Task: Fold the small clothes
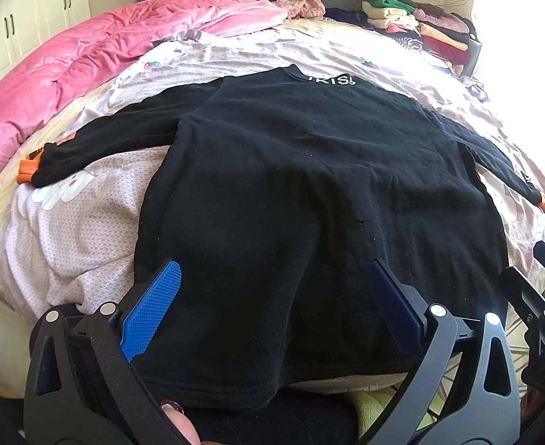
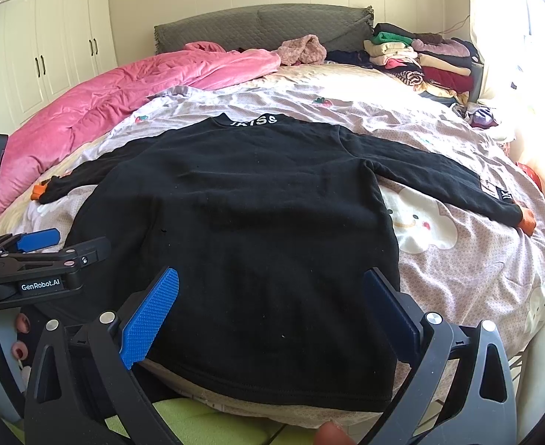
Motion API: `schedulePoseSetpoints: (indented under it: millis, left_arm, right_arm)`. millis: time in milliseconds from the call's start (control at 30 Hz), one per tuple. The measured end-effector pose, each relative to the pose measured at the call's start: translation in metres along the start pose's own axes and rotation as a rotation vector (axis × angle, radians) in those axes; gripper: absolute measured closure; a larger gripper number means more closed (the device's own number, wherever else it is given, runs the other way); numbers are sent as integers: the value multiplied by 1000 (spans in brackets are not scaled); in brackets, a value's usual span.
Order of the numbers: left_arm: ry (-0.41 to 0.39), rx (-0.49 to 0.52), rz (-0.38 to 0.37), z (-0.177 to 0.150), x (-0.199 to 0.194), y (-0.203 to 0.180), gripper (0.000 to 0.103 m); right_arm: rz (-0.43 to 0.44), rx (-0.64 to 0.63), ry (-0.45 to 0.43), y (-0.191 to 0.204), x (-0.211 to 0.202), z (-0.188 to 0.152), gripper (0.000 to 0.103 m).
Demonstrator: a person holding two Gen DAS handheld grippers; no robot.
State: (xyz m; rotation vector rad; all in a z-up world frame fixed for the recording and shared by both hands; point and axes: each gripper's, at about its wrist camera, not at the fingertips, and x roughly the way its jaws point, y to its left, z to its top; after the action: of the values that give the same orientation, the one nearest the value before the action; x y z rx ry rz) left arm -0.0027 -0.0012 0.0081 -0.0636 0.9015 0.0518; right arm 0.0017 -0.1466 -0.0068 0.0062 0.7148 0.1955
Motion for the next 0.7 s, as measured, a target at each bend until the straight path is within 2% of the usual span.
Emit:
schedulePoseSetpoints:
  millis: [700]
  left_arm:
    - [-3,0,-2,0,-1,0,9]
  right_arm:
    - [-3,0,3,1,0,-2,4]
